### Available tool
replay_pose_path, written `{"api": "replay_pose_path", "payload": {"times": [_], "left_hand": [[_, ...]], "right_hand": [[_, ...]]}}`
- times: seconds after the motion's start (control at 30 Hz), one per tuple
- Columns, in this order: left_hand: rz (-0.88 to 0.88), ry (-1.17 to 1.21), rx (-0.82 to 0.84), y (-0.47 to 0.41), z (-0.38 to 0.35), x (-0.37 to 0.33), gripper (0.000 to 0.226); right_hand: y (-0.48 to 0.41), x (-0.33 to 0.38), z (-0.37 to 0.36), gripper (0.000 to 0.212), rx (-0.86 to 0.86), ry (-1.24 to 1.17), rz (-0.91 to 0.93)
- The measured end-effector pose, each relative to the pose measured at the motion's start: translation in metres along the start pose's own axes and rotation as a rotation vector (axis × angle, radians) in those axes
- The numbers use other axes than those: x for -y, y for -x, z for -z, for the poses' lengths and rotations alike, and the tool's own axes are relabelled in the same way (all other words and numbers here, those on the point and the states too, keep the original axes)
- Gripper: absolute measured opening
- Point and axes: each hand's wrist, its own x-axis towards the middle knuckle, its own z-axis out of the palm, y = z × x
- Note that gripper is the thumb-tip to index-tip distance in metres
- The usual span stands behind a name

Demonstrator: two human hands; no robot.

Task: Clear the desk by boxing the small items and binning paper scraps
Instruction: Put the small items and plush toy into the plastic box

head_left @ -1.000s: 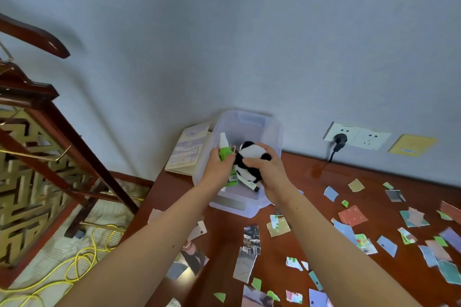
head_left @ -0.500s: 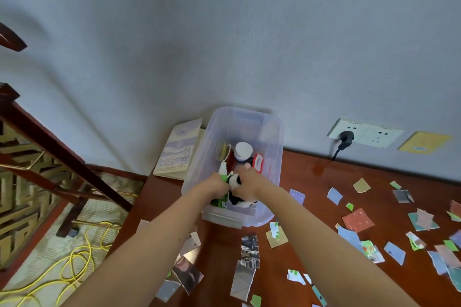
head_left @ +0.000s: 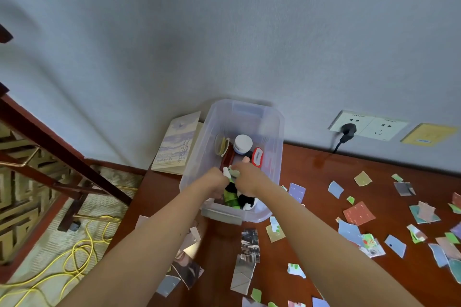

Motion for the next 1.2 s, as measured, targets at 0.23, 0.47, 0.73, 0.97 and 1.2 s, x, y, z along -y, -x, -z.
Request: {"api": "replay_pose_path", "payload": {"times": [0.23,0.47,0.73,0.97,1.2], "left_hand": [[-0.345,0.318,-0.199,0.046,0.001,-0.013,0.022],[-0.554,0.518,-0.176,0.113,-0.038,-0.018,0.016],[-0.640,0.484,-0.080,0.150,-0.116,-0.008,0.019],[-0.535,0.386,0.010,0.157,-0.180,-0.003,0.016],[-0.447,0.367,0.091,0.181,-0.261,-0.018,0.015]], "right_hand": [[0.039,-0.001,0.012,0.037,-0.469,-0.661,0.137],[0.102,-0.039,-0.004,0.023,-0.830,-0.880,0.087],[0.155,-0.099,-0.041,0.024,-0.825,-0.954,-0.136],[0.200,-0.151,-0.048,0.021,-0.797,-0.961,-0.234],[0.254,-0.224,-0.038,0.020,-0.744,-0.948,-0.294]]}}
